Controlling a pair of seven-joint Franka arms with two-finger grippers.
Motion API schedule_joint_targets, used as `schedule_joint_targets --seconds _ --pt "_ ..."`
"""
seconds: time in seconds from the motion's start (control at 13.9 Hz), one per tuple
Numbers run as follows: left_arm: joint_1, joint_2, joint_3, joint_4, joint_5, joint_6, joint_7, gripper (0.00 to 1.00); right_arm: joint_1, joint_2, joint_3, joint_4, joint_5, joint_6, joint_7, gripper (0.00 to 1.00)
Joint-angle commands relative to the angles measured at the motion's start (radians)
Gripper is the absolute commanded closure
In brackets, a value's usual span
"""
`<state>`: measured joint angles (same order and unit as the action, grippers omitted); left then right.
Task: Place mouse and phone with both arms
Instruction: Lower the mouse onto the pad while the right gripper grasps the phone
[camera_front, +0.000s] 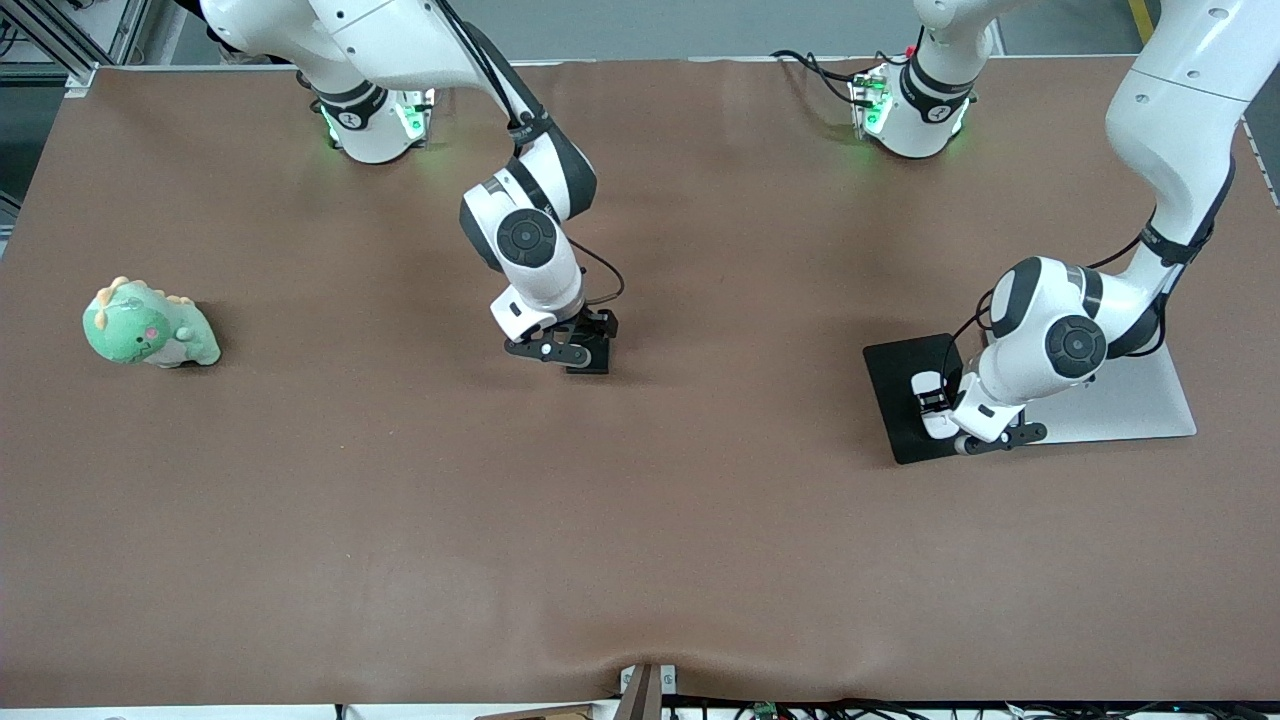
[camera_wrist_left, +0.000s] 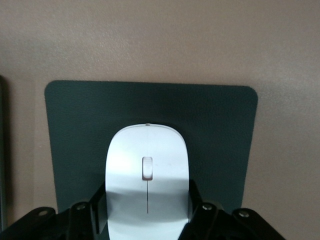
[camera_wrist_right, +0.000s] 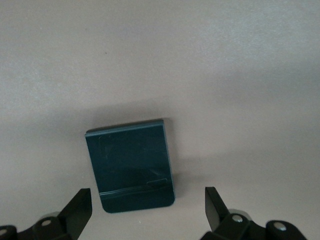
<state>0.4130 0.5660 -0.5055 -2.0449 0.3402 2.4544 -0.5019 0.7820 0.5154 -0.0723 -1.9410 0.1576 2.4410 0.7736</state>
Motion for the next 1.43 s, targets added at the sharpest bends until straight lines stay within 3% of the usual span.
schedule_joint_targets --seconds 0.0,0.22,0.29,0.36,0.57,0.86,1.15,1.22,1.36 --pt "0.007 -0.003 -0.008 -0.021 0.023 0.024 -0.015 0.88 -0.004 0.044 0.005 0.048 -0.018 0.021 0.004 0.00" --pt "0.006 0.006 -0.007 -0.020 0.023 0.028 -0.014 0.35 0.000 0.064 0.005 0.059 -0.018 0.032 0.004 0.00" --pt "0.007 0.005 -0.008 -0.020 0.023 0.028 -0.017 0.11 0.003 0.069 0.005 0.060 -0.019 0.036 0.006 0.00" --pt "0.006 0.005 -0.008 -0.015 0.022 0.026 -0.018 0.00 0.003 0.075 0.005 0.059 -0.019 0.055 0.006 0.00" --pt "0.004 -0.014 -0.010 -0.001 0.022 0.017 -0.018 0.00 0.003 0.089 0.005 0.066 -0.018 0.070 0.007 0.00" --pt "-0.002 -0.115 -0.016 0.021 0.023 0.008 -0.003 0.00 0.008 0.106 0.005 0.066 -0.019 0.090 0.009 0.00" --pt "0.004 -0.188 -0.066 0.161 0.022 -0.232 0.008 0.00 0.016 0.120 0.005 0.066 -0.019 0.101 0.013 0.00" --pt "0.007 -0.210 -0.082 0.205 0.022 -0.309 0.025 0.00 0.017 0.120 0.005 0.068 -0.019 0.101 0.013 0.19" --pt "0.007 -0.244 -0.106 0.302 0.014 -0.429 0.069 0.00 0.017 0.121 0.005 0.068 -0.019 0.099 0.013 0.73"
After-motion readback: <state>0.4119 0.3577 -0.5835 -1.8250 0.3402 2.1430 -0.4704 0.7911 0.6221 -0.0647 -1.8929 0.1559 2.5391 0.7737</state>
